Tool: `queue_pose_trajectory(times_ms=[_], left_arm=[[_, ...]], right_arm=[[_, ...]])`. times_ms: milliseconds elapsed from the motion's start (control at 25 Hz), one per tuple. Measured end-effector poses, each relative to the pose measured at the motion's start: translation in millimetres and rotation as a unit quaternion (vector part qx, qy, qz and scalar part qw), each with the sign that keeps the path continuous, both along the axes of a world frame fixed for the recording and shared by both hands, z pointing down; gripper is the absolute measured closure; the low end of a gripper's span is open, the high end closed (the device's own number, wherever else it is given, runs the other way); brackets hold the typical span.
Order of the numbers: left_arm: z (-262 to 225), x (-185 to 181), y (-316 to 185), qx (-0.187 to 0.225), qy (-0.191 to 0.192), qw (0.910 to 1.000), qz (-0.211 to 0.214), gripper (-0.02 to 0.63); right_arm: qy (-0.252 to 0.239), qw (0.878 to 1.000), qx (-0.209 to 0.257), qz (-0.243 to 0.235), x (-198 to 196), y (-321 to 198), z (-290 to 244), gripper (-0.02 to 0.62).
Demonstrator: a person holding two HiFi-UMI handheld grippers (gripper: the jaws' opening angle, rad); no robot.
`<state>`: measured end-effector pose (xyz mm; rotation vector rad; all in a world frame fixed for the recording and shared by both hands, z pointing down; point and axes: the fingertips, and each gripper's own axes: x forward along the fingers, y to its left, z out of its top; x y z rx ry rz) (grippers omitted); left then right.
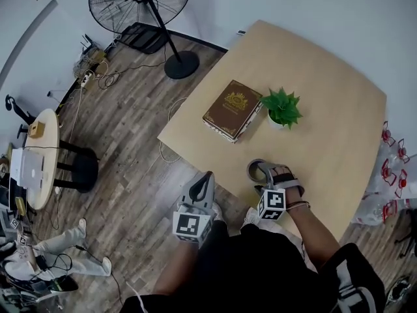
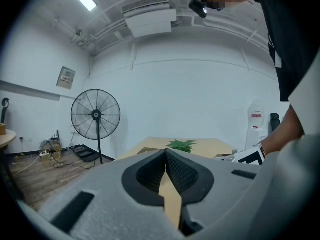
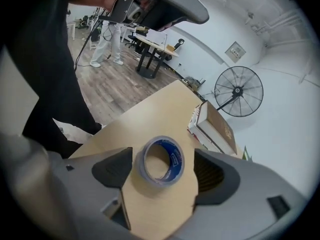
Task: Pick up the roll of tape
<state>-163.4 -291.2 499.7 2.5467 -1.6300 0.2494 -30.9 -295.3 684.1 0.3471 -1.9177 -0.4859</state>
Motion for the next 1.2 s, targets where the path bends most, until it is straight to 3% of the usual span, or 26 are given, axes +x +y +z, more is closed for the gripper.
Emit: queue_pose_trajectory(times_ms=[240,680,1200], left_arm=[[2,-13,-9,-0.003,0.005,1.0,0.002,0.601],[13,-30,-14,-0.015,0.007,0.9998,0.008,0.6],[12,-44,-11,-0.012,0.006,0.9999,0.007,0.6]], right_arm=[[0.022,1.0,-0.018,0.0,-4,-3,14,0.239],[0.052,0.997,-0.059,0.01,-9,7,35,0.391],[0.065,0.994,-0.081,0.025,-11,15,46,0.506]])
